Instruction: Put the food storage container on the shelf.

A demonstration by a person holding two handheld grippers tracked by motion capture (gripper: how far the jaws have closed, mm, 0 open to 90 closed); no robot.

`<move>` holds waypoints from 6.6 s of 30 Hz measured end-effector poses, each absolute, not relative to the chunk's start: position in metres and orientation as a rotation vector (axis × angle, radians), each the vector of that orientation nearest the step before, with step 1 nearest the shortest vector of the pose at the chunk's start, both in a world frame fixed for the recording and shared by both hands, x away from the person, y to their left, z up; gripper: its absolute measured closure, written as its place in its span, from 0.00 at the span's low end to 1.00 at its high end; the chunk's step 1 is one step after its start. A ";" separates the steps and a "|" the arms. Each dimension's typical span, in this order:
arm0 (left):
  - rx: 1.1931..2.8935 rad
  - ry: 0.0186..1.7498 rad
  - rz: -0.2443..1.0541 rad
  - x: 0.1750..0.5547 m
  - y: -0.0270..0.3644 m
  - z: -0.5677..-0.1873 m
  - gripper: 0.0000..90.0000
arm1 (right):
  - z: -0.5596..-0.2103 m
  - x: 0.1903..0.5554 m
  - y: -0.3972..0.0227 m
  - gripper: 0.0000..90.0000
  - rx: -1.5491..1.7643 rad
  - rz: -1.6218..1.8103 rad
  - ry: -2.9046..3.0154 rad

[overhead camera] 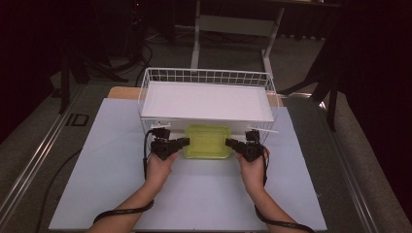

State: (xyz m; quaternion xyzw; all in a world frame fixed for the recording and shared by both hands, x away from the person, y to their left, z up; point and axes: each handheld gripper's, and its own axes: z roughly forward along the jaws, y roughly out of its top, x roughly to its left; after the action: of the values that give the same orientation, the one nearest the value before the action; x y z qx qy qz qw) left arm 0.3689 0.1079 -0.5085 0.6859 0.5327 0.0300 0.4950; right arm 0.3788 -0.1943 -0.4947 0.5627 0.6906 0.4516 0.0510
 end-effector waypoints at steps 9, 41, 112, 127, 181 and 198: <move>1.672 1.283 0.139 0.376 0.103 -0.517 0.75 | -0.499 0.383 -0.191 0.81 1.693 1.310 2.029; 1.755 1.021 0.203 0.321 0.113 -0.504 0.18 | -0.477 0.331 -0.176 0.58 1.390 1.326 2.080; 1.768 0.967 0.214 0.281 0.125 -0.524 0.03 | -0.527 0.398 -0.104 1.00 1.468 1.151 2.143; 1.755 0.912 0.220 0.278 0.131 -0.510 0.03 | -0.506 0.357 -0.108 0.85 1.331 1.252 2.229; 1.857 0.710 0.169 0.222 0.176 -0.495 0.03 | -0.486 0.254 -0.218 0.17 1.027 1.453 2.291; 1.839 0.724 0.212 0.213 0.206 -0.500 0.03 | -0.488 0.237 -0.263 0.17 1.014 1.469 2.236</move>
State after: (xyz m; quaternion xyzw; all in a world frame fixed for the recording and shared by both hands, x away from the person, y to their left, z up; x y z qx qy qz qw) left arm 0.2128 0.2056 -0.5003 0.7755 0.3053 0.0895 0.5453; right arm 0.2371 -0.2634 -0.4876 0.3510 0.7739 0.5083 0.1397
